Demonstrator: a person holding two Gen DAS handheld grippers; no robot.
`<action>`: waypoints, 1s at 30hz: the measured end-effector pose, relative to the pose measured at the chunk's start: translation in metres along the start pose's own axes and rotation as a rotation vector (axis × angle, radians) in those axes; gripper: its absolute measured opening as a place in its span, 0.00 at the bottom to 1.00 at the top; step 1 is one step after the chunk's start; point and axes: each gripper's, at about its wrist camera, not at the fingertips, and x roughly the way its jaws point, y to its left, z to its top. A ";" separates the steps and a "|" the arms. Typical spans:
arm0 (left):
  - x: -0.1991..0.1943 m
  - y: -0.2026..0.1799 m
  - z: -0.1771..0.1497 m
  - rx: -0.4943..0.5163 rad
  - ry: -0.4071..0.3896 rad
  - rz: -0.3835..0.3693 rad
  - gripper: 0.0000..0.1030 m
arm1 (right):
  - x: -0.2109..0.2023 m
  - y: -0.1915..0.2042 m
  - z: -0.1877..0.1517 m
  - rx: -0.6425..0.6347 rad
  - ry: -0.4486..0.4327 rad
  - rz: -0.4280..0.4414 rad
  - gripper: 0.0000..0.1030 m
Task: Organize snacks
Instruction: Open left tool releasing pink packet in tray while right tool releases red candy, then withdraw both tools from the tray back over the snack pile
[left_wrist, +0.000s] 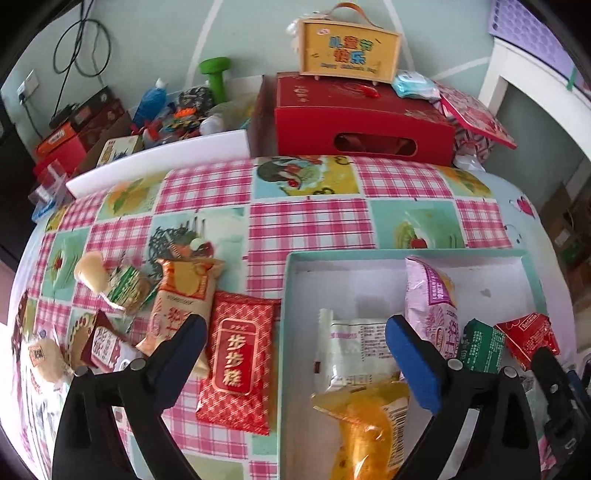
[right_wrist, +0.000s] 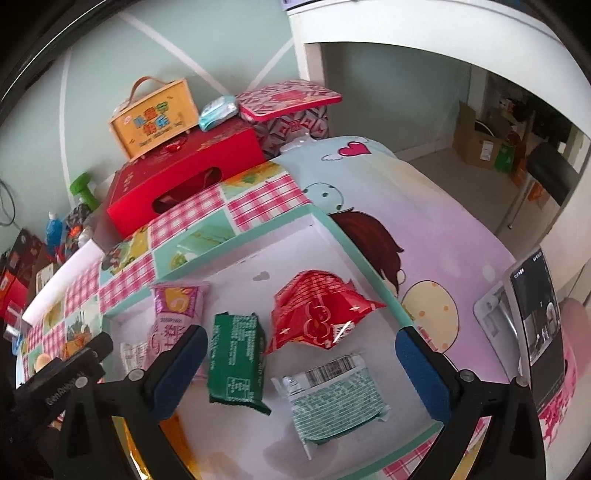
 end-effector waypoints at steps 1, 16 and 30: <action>-0.002 0.004 -0.001 -0.004 0.001 0.003 0.94 | 0.000 0.002 -0.001 -0.007 0.005 0.001 1.00; -0.050 0.097 -0.052 -0.102 -0.023 0.118 0.94 | -0.040 0.077 -0.045 -0.215 0.005 0.096 1.00; -0.068 0.163 -0.085 -0.180 -0.030 0.142 0.94 | -0.082 0.139 -0.079 -0.372 -0.046 0.158 1.00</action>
